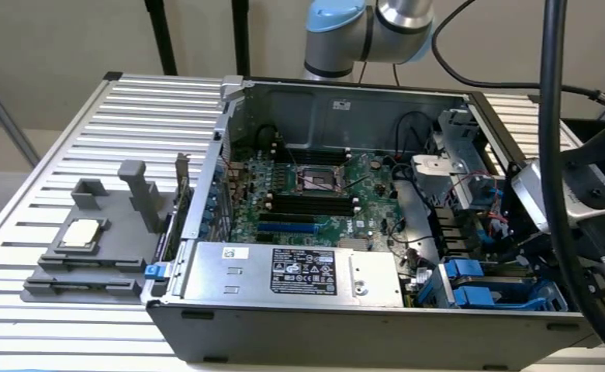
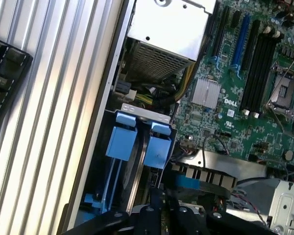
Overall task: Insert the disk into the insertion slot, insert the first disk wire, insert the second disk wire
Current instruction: 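Insert the first disk wire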
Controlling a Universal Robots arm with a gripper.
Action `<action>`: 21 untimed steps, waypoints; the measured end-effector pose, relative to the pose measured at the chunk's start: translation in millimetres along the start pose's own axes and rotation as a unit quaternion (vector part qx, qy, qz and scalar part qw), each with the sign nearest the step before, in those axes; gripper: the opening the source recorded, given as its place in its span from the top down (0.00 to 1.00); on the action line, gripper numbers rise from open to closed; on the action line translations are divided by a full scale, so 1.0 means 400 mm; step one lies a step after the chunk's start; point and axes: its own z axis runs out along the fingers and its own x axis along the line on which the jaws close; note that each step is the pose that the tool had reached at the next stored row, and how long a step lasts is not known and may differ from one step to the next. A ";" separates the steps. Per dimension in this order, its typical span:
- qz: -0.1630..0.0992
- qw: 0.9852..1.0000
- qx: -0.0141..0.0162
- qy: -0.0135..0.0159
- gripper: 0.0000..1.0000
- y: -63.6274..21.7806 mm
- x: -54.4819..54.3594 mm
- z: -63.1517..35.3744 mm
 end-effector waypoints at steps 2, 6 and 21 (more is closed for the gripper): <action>0.007 1.000 0.001 0.000 0.84 0.003 0.000 0.000; 0.027 1.000 0.005 0.004 0.84 0.003 -0.001 0.001; 0.113 0.993 0.022 0.021 0.84 0.003 0.001 0.008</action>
